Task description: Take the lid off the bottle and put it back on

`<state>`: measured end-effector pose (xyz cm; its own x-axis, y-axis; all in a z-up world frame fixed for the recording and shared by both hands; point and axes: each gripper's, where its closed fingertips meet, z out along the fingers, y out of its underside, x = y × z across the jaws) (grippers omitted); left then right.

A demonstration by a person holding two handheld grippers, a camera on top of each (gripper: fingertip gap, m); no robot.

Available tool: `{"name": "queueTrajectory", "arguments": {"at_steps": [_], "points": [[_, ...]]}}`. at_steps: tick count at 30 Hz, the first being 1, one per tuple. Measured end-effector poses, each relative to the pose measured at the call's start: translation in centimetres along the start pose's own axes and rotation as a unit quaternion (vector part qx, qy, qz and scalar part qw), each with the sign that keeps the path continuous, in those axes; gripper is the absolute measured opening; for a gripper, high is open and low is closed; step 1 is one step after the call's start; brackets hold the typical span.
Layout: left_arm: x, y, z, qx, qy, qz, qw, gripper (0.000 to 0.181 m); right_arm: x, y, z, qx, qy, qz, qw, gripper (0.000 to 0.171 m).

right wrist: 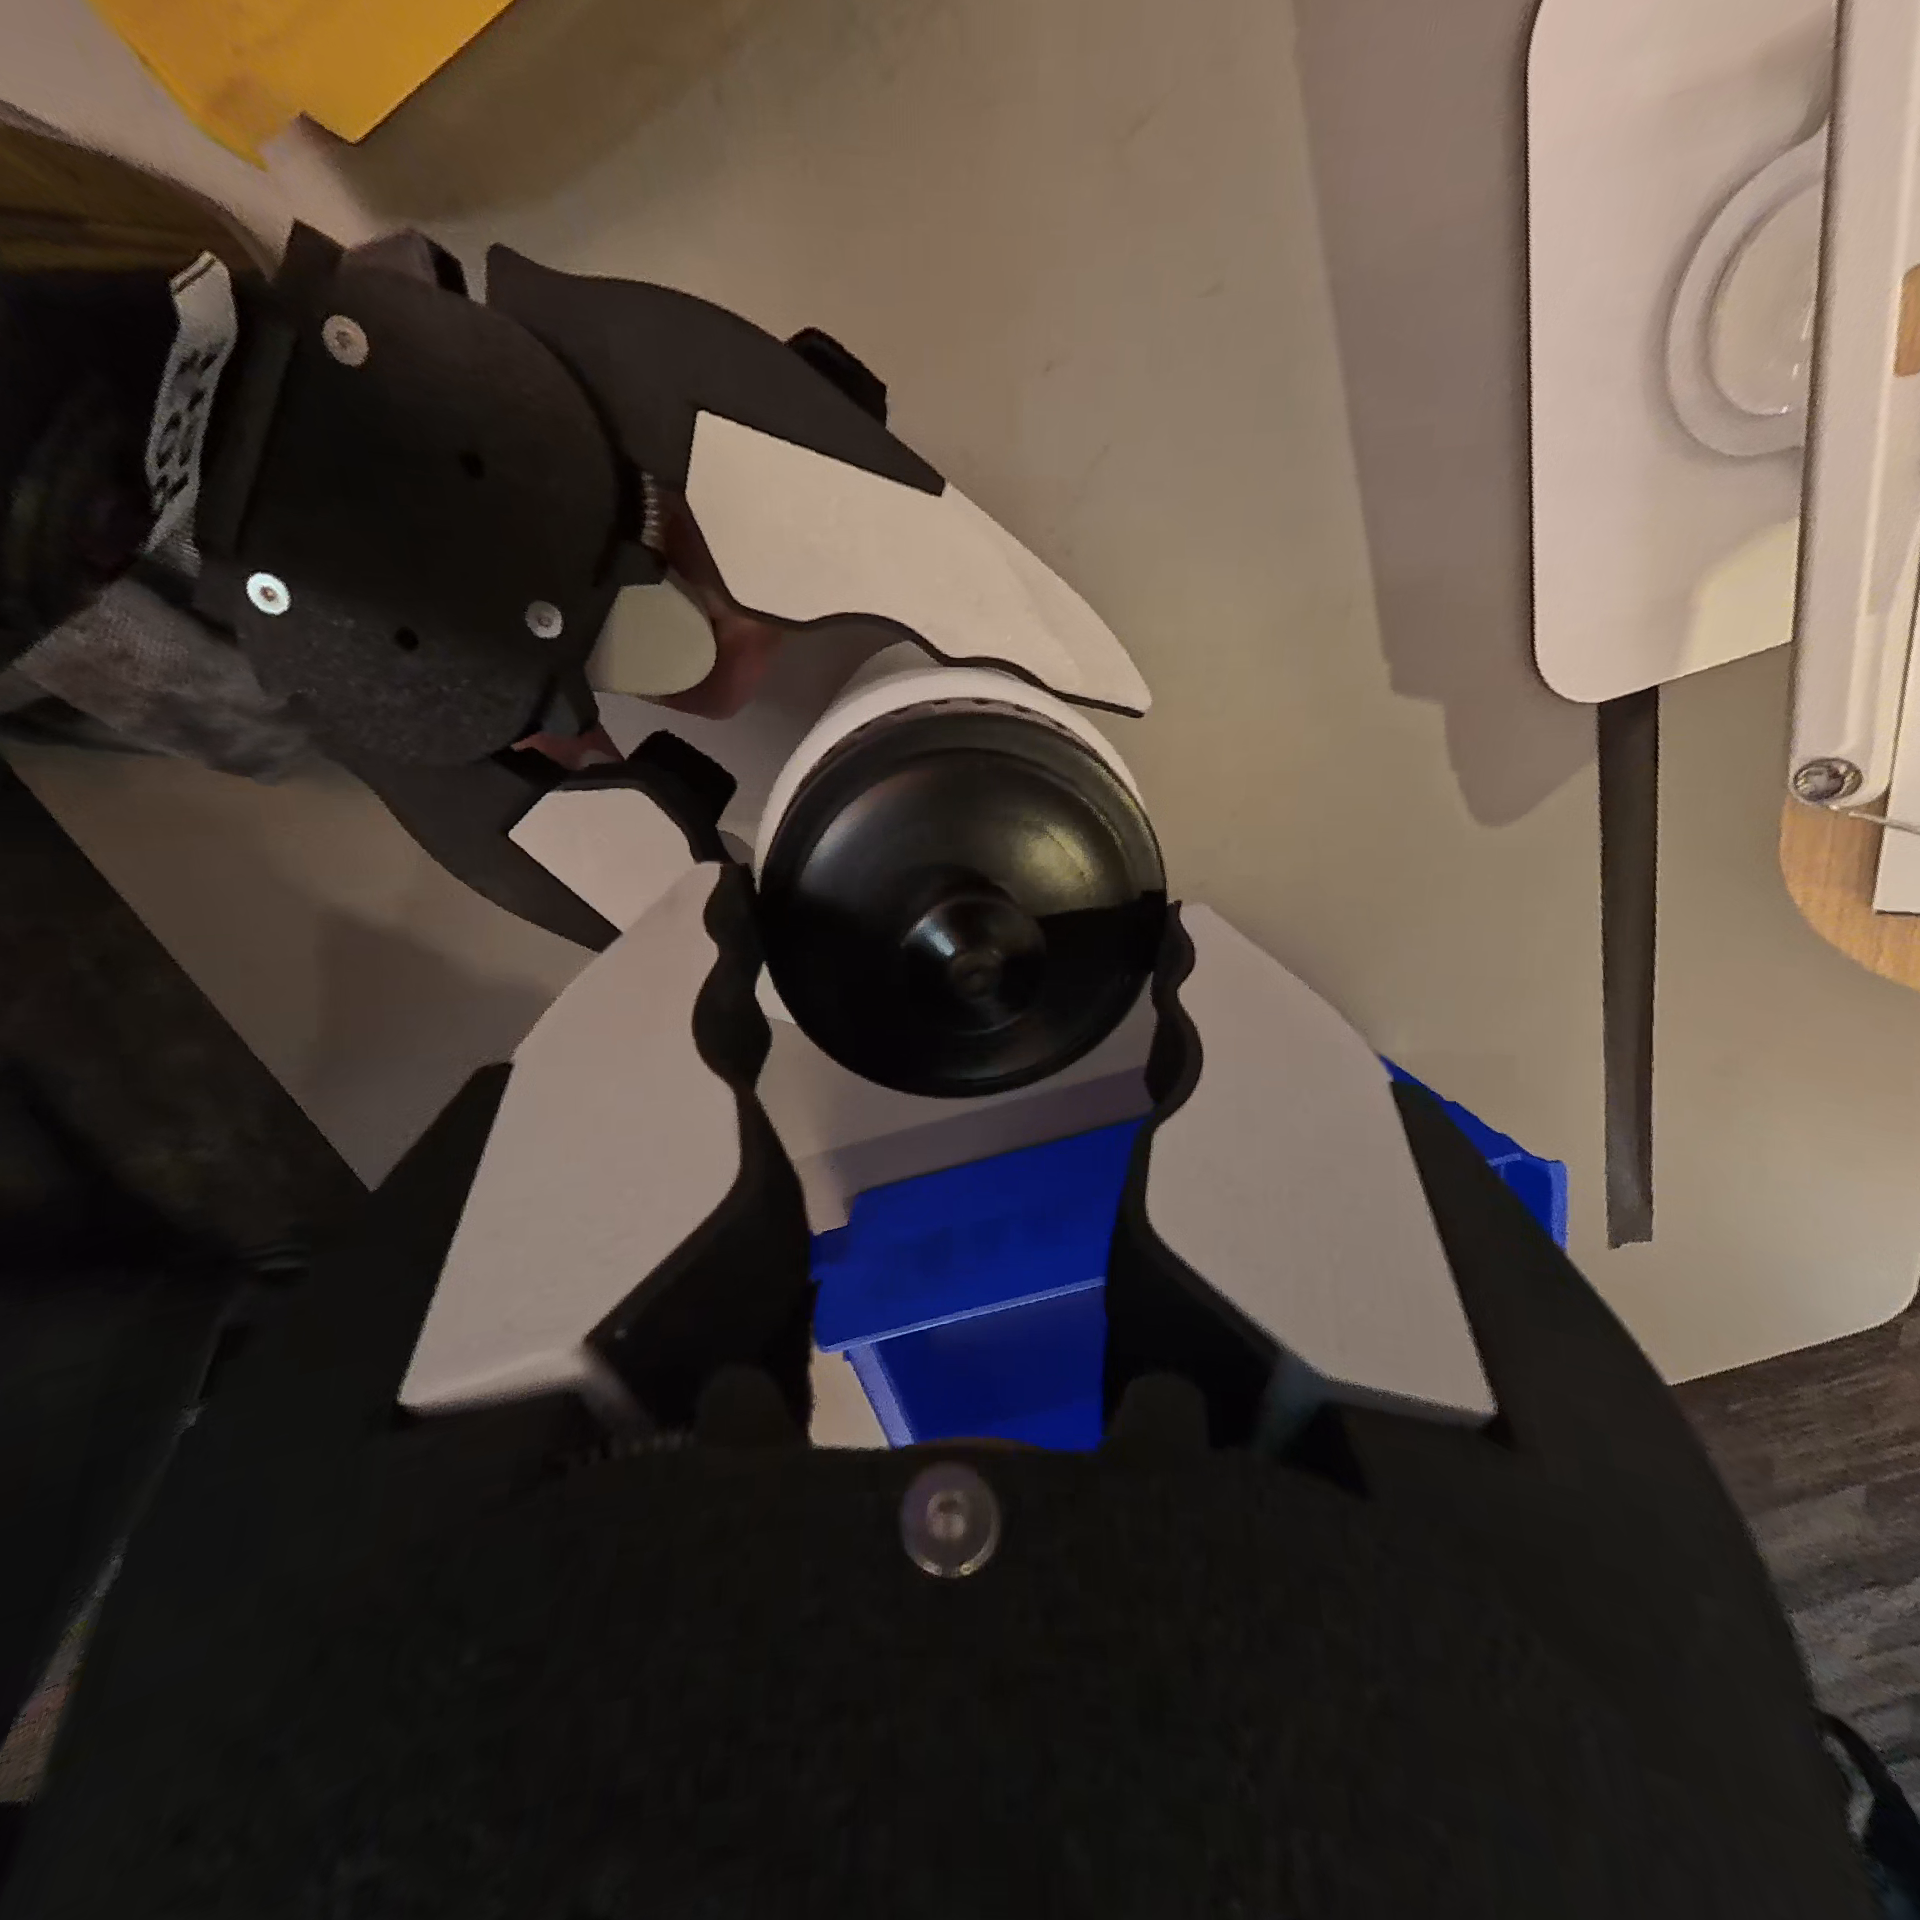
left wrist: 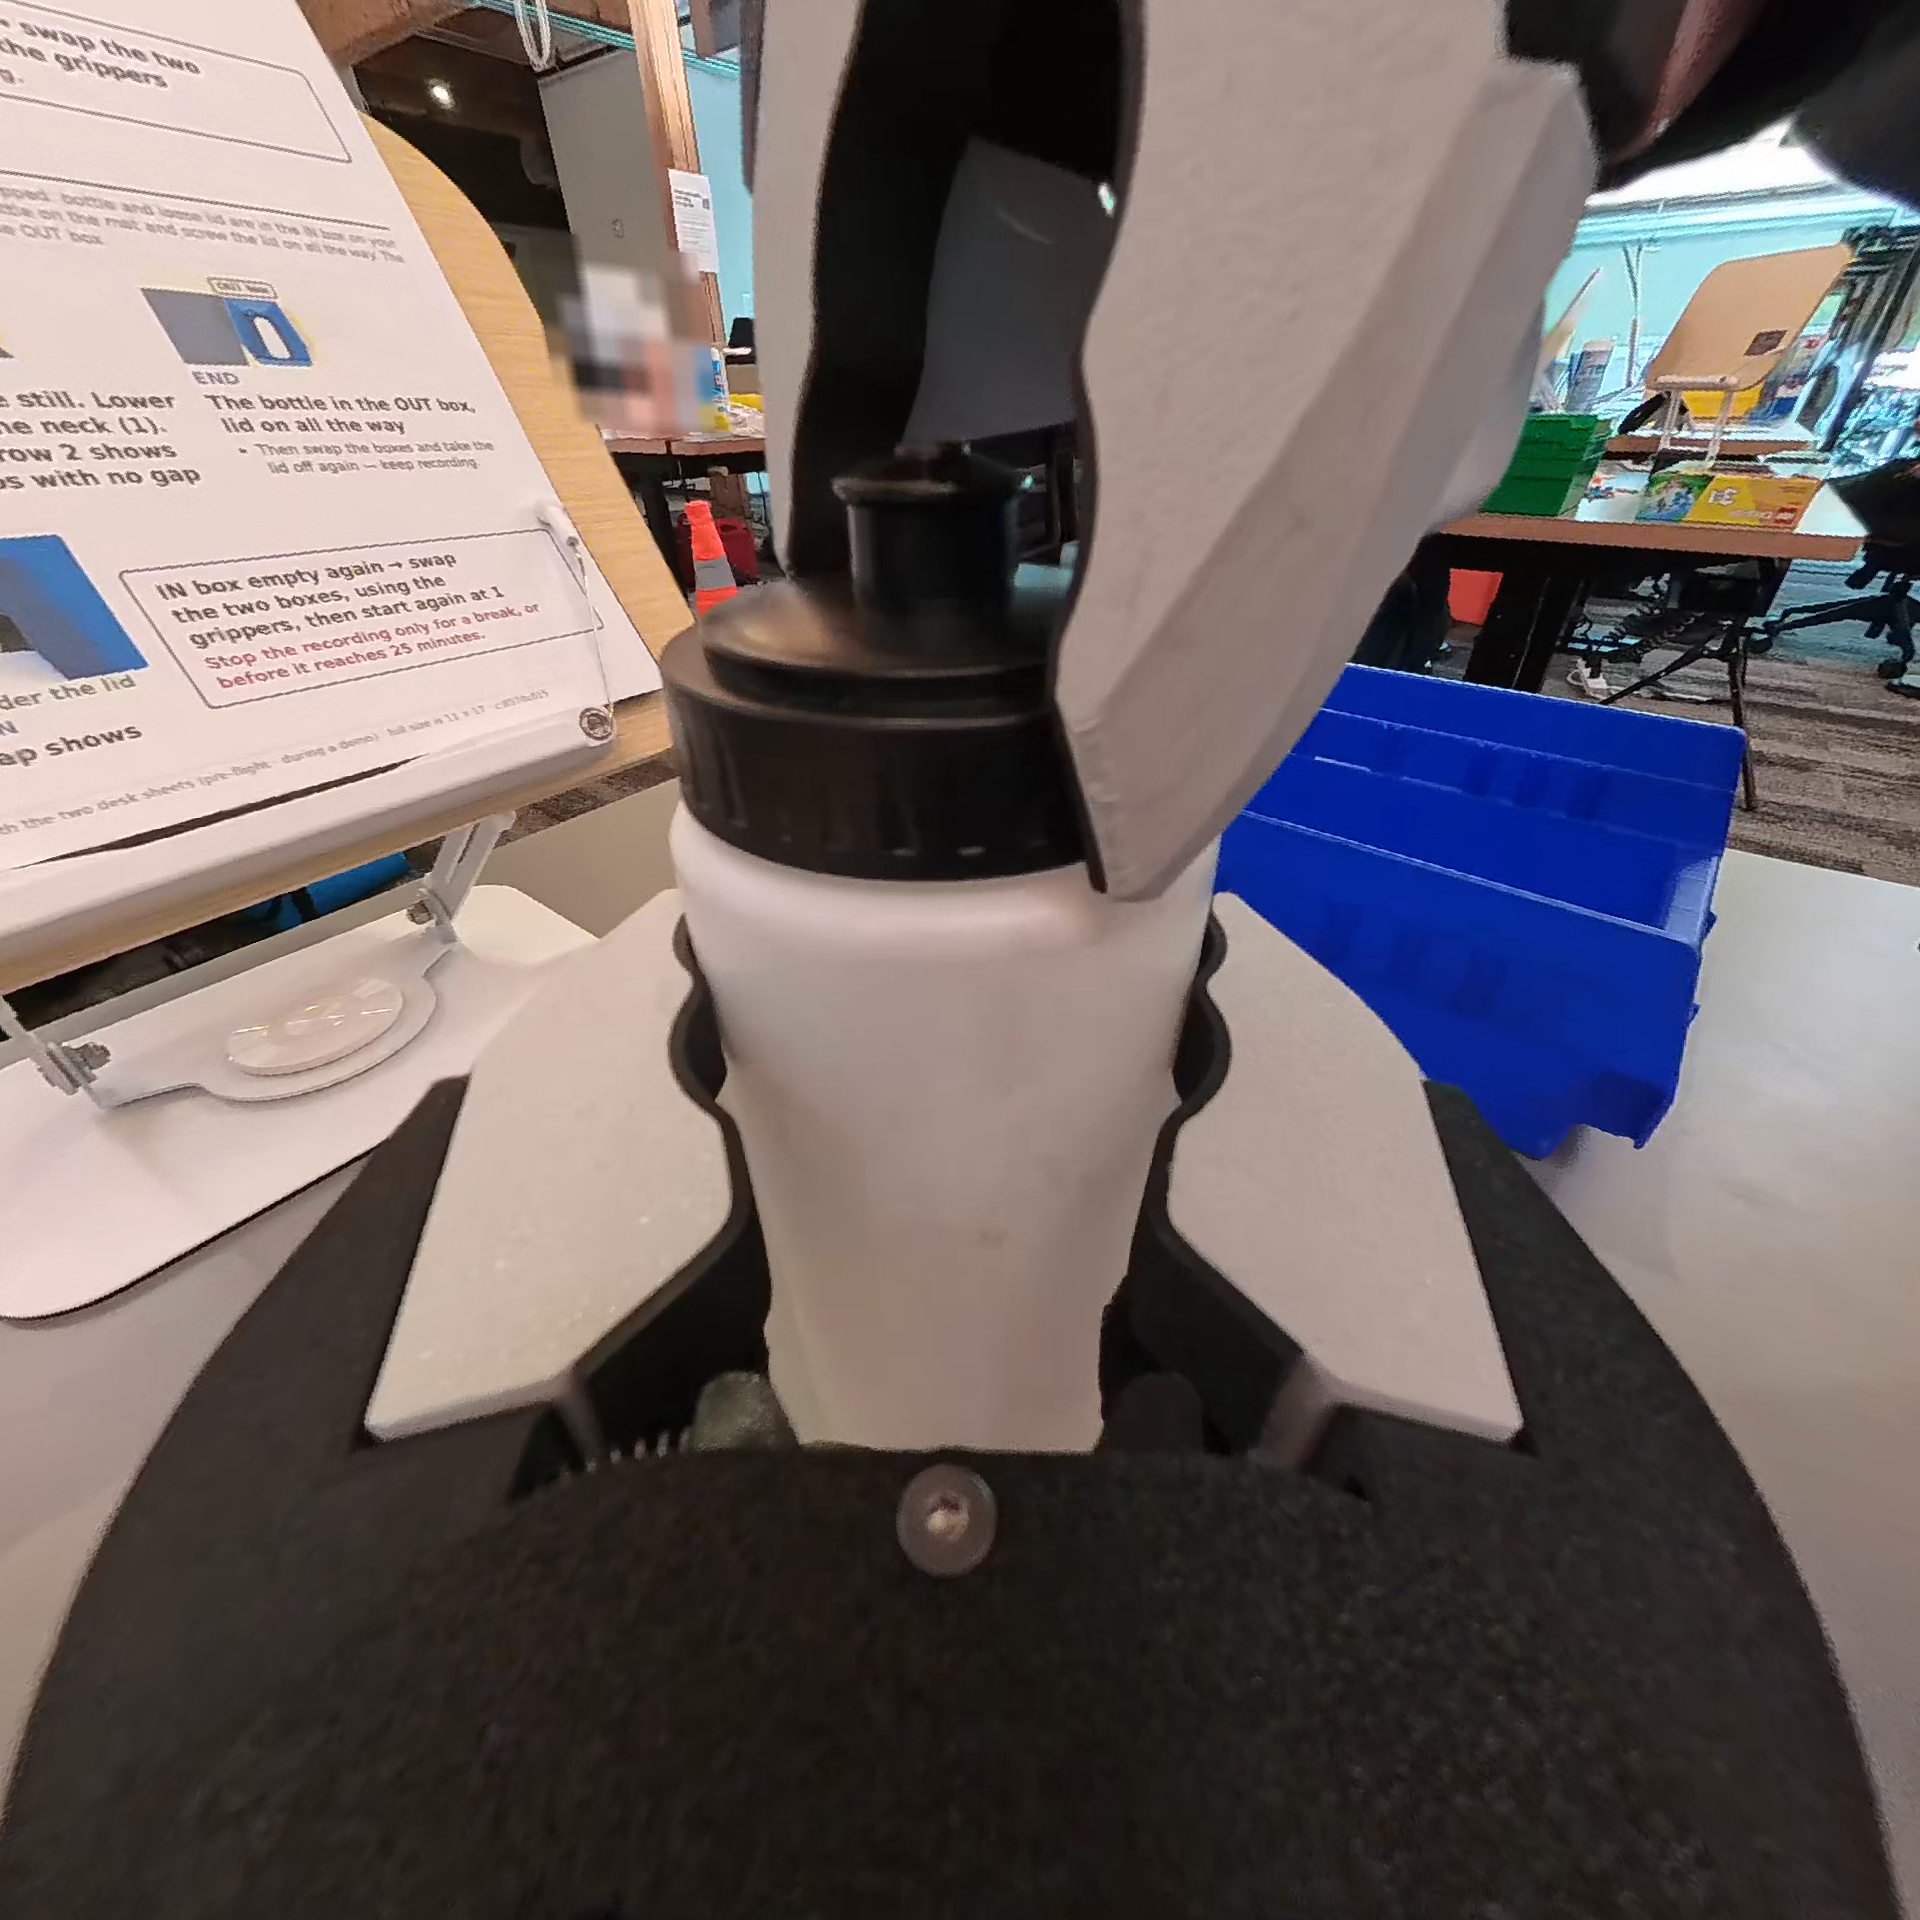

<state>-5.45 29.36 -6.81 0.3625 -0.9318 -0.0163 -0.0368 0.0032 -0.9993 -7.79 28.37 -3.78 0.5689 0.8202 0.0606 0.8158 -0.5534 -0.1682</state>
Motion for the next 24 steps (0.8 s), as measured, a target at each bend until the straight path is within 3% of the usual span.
{"name": "queueTrajectory", "arguments": {"at_steps": [7,13,18,24], "points": [[0.1,0.0,-0.2,0.005,0.020,-0.001,1.000,0.086,-0.2,-0.1,0.0,-0.017,-0.009,-0.082,0.996,0.073],[0.3,0.0,-0.4,0.006,0.046,-0.002,0.999,0.086,0.0,-0.2,-0.1,-0.043,-0.032,-0.248,0.967,0.073],[0.8,0.0,-0.5,0.007,0.069,0.003,0.998,0.086,0.0,0.1,-0.1,-0.075,-0.025,-0.436,0.896,0.073],[1.6,0.0,-0.7,0.008,0.109,0.005,0.994,0.086,0.1,0.3,-0.4,-0.135,0.020,-0.591,0.795,0.073]]}}
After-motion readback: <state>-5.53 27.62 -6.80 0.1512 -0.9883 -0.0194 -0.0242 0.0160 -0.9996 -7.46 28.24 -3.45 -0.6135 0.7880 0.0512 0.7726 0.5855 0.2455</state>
